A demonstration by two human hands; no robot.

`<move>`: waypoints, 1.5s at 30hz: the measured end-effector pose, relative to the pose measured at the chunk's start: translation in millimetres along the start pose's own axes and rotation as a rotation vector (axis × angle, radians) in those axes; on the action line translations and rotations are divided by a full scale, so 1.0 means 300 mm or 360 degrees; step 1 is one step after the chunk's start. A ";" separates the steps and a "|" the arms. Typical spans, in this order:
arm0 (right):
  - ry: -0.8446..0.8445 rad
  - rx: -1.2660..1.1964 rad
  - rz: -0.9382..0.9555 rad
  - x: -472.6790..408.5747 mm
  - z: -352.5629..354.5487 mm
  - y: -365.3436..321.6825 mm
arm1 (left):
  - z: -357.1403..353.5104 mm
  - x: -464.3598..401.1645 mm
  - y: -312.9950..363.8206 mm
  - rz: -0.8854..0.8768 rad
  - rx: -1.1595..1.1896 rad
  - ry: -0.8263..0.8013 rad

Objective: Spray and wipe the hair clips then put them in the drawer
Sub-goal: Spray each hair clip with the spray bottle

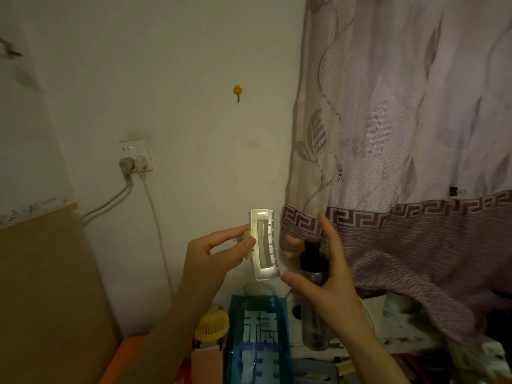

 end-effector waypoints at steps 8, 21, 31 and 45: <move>-0.0245 -0.0080 -0.0116 0.044 -0.051 0.067 | -0.021 0.083 -0.044 0.0037 0.0019 -0.0048; -0.0476 -0.0028 -0.0305 0.165 -0.146 0.205 | 0.026 0.255 -0.187 0.0356 0.0077 0.0021; -0.0661 -0.0159 -0.0532 0.319 -0.242 0.361 | 0.095 0.438 -0.322 0.0530 0.0010 0.0190; -0.0890 -0.0098 -0.0862 0.649 -0.440 0.605 | 0.280 0.804 -0.598 0.1033 -0.0033 0.0451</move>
Point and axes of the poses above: each hand's wrist, its own x-axis away from the middle knuckle, its own z-axis out of the back of the hand, y = z × x, the point moved 9 cm from there along -x, towards the middle knuckle, and after that the axes turned 2 degrees about x, right-handed, at the moved point
